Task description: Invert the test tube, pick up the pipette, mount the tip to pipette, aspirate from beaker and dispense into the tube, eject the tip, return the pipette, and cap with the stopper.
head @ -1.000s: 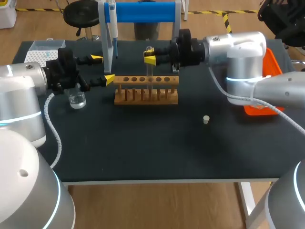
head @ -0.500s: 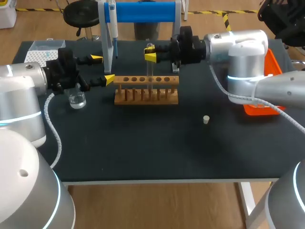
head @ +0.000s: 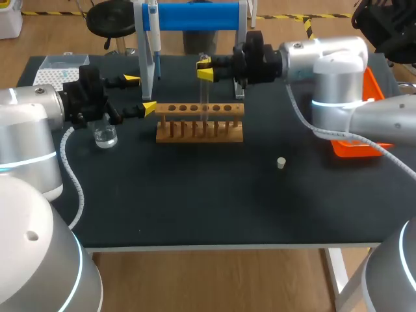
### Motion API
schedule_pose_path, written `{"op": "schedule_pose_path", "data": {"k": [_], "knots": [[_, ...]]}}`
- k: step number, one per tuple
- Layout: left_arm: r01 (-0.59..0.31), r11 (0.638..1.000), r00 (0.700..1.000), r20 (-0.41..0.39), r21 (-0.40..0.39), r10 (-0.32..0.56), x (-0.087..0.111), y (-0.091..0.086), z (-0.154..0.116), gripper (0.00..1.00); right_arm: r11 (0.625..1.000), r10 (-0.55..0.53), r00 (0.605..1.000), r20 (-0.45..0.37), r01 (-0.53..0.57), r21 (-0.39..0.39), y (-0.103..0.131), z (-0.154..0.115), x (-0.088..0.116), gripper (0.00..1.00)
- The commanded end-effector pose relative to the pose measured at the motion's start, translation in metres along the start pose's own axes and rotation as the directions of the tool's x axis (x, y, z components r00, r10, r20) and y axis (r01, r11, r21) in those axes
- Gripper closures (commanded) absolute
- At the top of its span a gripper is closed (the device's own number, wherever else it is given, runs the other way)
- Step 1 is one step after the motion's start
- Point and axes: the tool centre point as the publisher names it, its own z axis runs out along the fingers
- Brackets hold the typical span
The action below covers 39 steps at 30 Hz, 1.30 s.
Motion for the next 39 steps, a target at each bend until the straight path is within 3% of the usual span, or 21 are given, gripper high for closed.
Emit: {"op": "schedule_pose_path", "data": {"k": [1,20,39], "knots": [[-0.001,1.000,1.000,0.004,0.001,0.001,0.001,0.000,0.001,0.00,1.000,-0.003,1.000,0.009,0.003,0.012,0.007,-0.005,0.007,1.00],[-0.001,1.000,1.000,0.004,0.001,0.001,0.001,0.000,0.001,0.00,0.999,0.006,0.999,0.054,-0.008,0.036,0.019,-0.022,0.033,1.00],[-0.001,1.000,1.000,0.004,0.001,0.001,0.001,0.000,0.001,0.00,0.999,0.025,0.998,0.058,-0.026,0.020,0.021,-0.025,0.033,1.00]]}}
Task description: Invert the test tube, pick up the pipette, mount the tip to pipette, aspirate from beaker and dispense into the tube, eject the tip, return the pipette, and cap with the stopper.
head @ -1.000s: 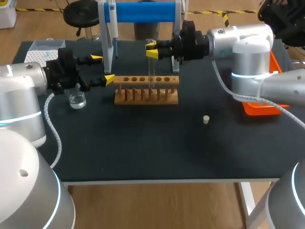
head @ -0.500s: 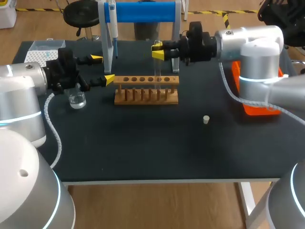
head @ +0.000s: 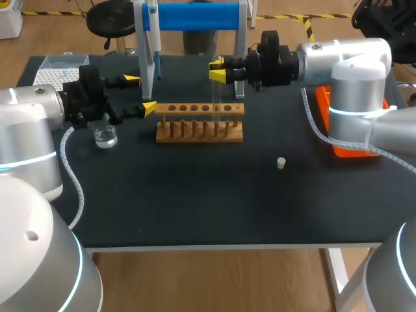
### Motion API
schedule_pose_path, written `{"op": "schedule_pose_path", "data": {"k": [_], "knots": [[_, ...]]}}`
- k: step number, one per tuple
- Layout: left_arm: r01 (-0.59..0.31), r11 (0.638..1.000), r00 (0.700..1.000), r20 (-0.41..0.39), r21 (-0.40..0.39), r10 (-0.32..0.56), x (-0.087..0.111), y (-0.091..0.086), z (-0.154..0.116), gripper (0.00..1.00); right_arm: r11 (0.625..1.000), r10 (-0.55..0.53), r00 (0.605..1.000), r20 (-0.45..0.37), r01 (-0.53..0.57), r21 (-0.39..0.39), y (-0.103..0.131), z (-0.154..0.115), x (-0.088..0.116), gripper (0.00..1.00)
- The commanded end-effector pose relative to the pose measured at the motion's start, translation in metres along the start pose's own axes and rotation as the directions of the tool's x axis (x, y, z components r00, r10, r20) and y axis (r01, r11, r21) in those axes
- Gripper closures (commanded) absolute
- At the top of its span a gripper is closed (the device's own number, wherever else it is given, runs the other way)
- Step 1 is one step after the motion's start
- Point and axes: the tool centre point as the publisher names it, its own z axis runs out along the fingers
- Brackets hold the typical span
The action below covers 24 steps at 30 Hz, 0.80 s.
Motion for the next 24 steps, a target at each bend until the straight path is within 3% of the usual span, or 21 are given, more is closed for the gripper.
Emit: {"op": "schedule_pose_path", "data": {"k": [1,5,14,17,24], "knots": [[-0.001,1.000,1.000,0.004,0.001,0.001,0.001,0.000,0.000,0.00,1.000,0.000,1.000,0.000,0.000,0.003,0.001,-0.001,0.000,1.00],[-0.001,1.000,1.000,0.004,0.001,0.001,0.001,0.000,0.000,0.00,1.000,0.000,1.000,0.000,0.000,0.003,0.001,-0.001,0.000,1.00],[-0.001,1.000,1.000,0.004,0.001,0.001,0.001,0.000,0.000,0.00,0.969,0.237,0.969,-0.069,-0.231,0.083,0.007,-0.001,0.010,1.00],[-0.001,1.000,1.000,0.004,0.001,0.001,0.001,0.000,0.000,0.00,0.941,0.330,0.943,-0.052,-0.323,0.103,0.004,-0.003,0.013,1.00],[-0.001,1.000,1.000,0.004,0.001,0.001,0.001,0.000,0.000,0.00,0.841,0.541,0.841,-0.005,-0.541,0.016,0.000,-0.011,0.012,1.00]]}}
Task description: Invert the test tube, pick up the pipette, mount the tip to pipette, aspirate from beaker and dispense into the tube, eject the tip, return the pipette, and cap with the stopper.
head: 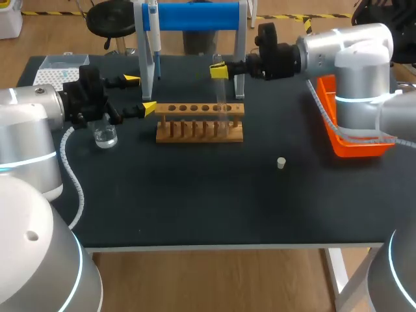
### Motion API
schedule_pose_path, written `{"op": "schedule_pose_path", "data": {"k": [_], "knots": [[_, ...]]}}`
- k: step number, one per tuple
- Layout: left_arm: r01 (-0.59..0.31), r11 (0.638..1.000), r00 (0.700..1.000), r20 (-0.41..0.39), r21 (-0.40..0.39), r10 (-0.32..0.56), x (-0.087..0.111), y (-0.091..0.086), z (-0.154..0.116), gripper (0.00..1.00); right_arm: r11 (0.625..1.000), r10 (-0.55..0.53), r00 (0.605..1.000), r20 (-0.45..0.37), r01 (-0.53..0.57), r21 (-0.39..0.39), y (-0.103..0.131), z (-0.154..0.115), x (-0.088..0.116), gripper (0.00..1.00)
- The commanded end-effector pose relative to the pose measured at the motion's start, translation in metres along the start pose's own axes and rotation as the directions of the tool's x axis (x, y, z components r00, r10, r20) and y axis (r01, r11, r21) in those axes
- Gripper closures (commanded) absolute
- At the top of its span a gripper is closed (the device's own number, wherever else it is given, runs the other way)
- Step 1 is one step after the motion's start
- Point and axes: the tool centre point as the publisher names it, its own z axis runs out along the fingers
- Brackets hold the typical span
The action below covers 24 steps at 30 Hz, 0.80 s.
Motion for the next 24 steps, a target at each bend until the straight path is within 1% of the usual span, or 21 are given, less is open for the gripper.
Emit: {"op": "schedule_pose_path", "data": {"k": [1,6,11,13,17,20,24], "knots": [[-0.001,1.000,1.000,0.004,0.001,0.001,0.001,0.000,0.000,0.00,0.990,0.123,0.992,0.011,-0.122,-0.072,-0.005,-0.006,0.001,1.00],[-0.001,1.000,1.000,0.004,0.001,0.001,0.001,0.000,0.000,0.00,0.956,0.267,0.963,-0.025,-0.269,-0.115,-0.004,-0.010,-0.001,1.00],[-0.001,1.000,1.000,0.004,0.001,0.001,0.001,0.000,0.000,0.00,0.911,0.398,0.916,-0.055,-0.401,-0.098,-0.005,-0.014,-0.003,1.00],[-0.001,1.000,1.000,0.004,0.001,0.001,0.001,0.000,0.000,0.00,0.884,0.455,0.888,-0.068,-0.460,-0.081,-0.006,-0.015,-0.004,1.00],[-0.001,1.000,1.000,0.004,0.001,0.001,0.001,0.000,0.000,0.00,0.845,0.528,0.846,-0.069,-0.532,-0.059,-0.007,-0.016,-0.007,1.00],[-0.001,1.000,1.000,0.004,0.001,0.001,0.001,0.000,0.000,0.00,0.829,0.555,0.830,-0.060,-0.557,-0.042,-0.007,-0.017,-0.008,1.00],[-0.001,1.000,1.000,0.004,0.001,0.001,0.001,0.000,0.000,0.00,0.788,0.613,0.788,-0.054,-0.615,-0.027,-0.007,-0.017,-0.009,1.00]]}}
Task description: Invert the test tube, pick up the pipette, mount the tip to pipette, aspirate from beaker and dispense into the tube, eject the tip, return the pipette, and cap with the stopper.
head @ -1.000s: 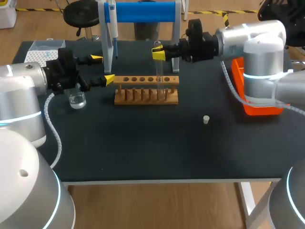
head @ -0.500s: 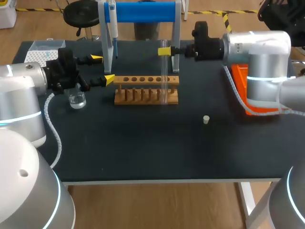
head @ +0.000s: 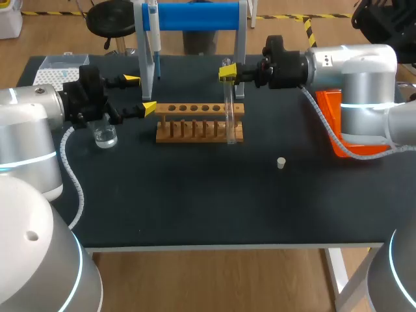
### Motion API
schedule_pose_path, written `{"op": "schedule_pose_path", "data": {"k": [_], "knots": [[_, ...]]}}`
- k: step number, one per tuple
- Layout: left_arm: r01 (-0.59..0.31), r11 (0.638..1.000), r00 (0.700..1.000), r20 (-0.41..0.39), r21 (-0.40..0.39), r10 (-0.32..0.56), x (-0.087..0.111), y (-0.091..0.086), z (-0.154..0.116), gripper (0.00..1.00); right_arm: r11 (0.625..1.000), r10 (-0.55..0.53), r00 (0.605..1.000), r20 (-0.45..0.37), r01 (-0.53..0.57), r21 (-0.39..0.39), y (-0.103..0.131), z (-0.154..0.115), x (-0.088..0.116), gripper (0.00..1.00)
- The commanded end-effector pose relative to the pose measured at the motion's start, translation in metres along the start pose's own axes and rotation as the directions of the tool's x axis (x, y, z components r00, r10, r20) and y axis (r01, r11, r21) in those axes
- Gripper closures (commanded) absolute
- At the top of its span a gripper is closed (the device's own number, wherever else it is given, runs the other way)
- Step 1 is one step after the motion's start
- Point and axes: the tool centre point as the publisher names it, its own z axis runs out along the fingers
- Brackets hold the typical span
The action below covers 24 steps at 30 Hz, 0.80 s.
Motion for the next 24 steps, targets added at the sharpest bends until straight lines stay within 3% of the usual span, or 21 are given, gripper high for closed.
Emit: {"op": "schedule_pose_path", "data": {"k": [1,11,24], "knots": [[-0.001,1.000,1.000,0.004,0.001,0.001,0.0008,0.0003,0.0004,0.00,0.998,0.049,0.999,0.014,-0.050,0.028,0.0032,-0.0009,-0.0025,1.00],[-0.001,1.000,1.000,0.004,0.001,0.001,0.0008,0.0003,0.0004,0.00,0.978,0.204,0.977,0.066,-0.207,0.032,0.0023,0.0002,-0.0087,1.00],[-0.001,1.000,1.000,0.004,0.001,0.001,0.0008,0.0003,0.0004,0.00,0.918,0.394,0.919,0.011,-0.395,0.031,0.0018,-0.0004,-0.0085,1.00]]}}
